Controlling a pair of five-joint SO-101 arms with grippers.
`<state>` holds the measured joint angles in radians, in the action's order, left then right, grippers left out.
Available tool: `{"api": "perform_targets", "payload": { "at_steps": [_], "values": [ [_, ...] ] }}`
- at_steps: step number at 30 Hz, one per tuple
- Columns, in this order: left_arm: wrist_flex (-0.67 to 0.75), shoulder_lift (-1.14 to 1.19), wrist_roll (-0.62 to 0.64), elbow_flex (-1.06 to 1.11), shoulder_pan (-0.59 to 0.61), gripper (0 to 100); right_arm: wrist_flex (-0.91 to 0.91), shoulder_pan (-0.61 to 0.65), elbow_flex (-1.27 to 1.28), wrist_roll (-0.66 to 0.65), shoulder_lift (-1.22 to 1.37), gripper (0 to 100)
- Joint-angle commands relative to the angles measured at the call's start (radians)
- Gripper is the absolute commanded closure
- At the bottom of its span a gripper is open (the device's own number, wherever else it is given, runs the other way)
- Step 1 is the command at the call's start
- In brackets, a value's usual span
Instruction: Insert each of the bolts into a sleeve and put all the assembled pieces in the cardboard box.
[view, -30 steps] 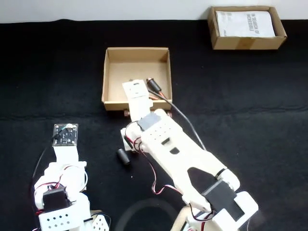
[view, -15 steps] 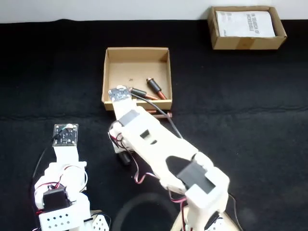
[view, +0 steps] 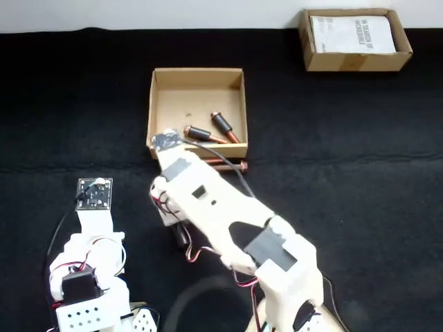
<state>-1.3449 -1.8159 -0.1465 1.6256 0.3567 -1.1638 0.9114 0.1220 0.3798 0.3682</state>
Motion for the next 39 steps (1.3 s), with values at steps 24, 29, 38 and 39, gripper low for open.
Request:
{"api": "perform_targets", "payload": {
  "at_steps": [24,29,38,39],
  "values": [
    [0.298,0.403,0.219,-0.515,-0.127,91,-0.598,-0.611,-0.478,-0.091,-0.76,99.1],
    [0.282,0.794,0.212,-0.845,-0.275,91,-0.595,-0.799,-0.239,-0.155,-1.052,99.1],
    [-0.064,1.308,-0.276,-1.277,-0.73,91,-0.372,-1.244,0.323,-0.318,-1.569,99.1],
    [-0.103,1.348,-0.37,-1.299,-0.774,91,-0.344,-1.29,0.39,-0.348,-1.63,99.1]
  ]
}}
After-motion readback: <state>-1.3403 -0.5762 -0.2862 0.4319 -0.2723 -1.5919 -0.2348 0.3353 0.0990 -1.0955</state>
